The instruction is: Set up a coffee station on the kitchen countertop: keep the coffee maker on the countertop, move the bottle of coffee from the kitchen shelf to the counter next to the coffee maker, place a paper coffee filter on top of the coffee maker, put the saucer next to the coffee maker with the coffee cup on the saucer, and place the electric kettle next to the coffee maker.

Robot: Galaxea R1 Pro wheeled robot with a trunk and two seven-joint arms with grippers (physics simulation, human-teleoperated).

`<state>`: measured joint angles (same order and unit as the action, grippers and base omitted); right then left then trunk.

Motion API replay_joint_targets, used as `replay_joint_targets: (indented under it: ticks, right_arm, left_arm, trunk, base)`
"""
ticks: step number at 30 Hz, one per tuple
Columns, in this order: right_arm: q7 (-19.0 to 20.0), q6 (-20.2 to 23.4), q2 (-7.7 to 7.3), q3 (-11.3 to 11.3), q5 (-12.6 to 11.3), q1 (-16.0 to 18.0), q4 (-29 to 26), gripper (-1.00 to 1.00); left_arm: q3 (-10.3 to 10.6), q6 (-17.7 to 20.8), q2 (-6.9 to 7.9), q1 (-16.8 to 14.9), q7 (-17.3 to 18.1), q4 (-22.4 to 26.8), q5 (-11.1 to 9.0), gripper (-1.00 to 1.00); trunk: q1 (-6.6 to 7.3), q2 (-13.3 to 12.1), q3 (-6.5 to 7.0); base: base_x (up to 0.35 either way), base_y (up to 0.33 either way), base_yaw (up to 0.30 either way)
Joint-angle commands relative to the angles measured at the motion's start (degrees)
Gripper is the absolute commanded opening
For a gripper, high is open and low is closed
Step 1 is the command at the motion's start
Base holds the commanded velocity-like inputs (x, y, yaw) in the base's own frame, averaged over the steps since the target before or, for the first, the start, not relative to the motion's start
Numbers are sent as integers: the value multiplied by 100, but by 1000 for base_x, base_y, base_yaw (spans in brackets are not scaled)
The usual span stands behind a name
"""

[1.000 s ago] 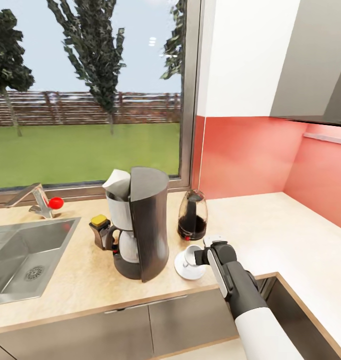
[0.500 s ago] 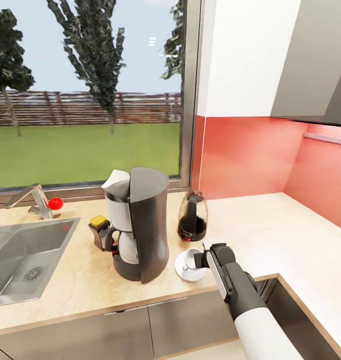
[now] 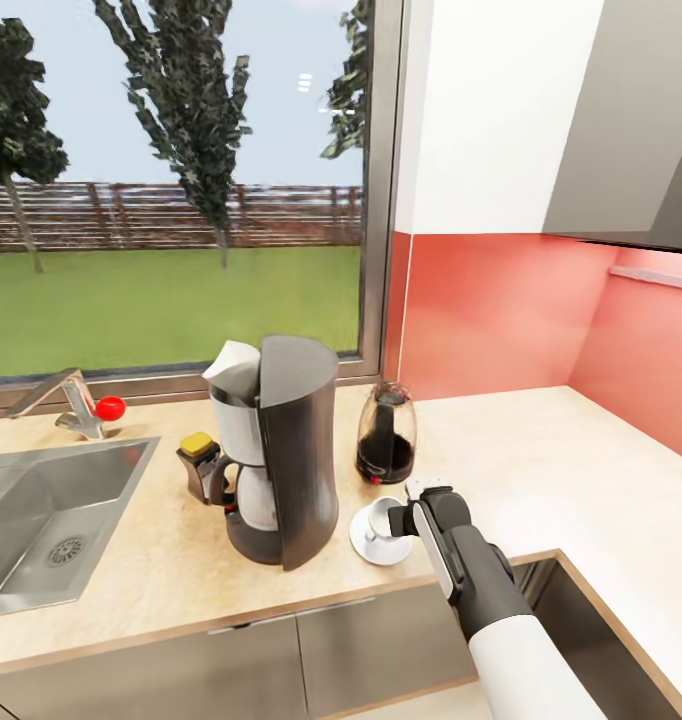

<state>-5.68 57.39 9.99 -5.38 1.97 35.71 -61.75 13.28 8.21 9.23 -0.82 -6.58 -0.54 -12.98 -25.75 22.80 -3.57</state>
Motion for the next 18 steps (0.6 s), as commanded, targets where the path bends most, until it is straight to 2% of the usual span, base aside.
replay_joint_targets:
  ticks: [1, 18]
  right_arm:
    - [-11, 27, 1, -7, 14, 6, -2, -100]
    - [-11, 27, 1, -7, 14, 6, 5, -100]
  left_arm:
    - [51, 13, 0, -6, -10, 0, -56, 100]
    - [52, 13, -2, -6, -10, -4, -56, 100]
  trunk:
    - [-4, 13, -13]
    - [-4, 13, -13]
  base:
    - [45, 55, 0]
    - [4, 6, 0]
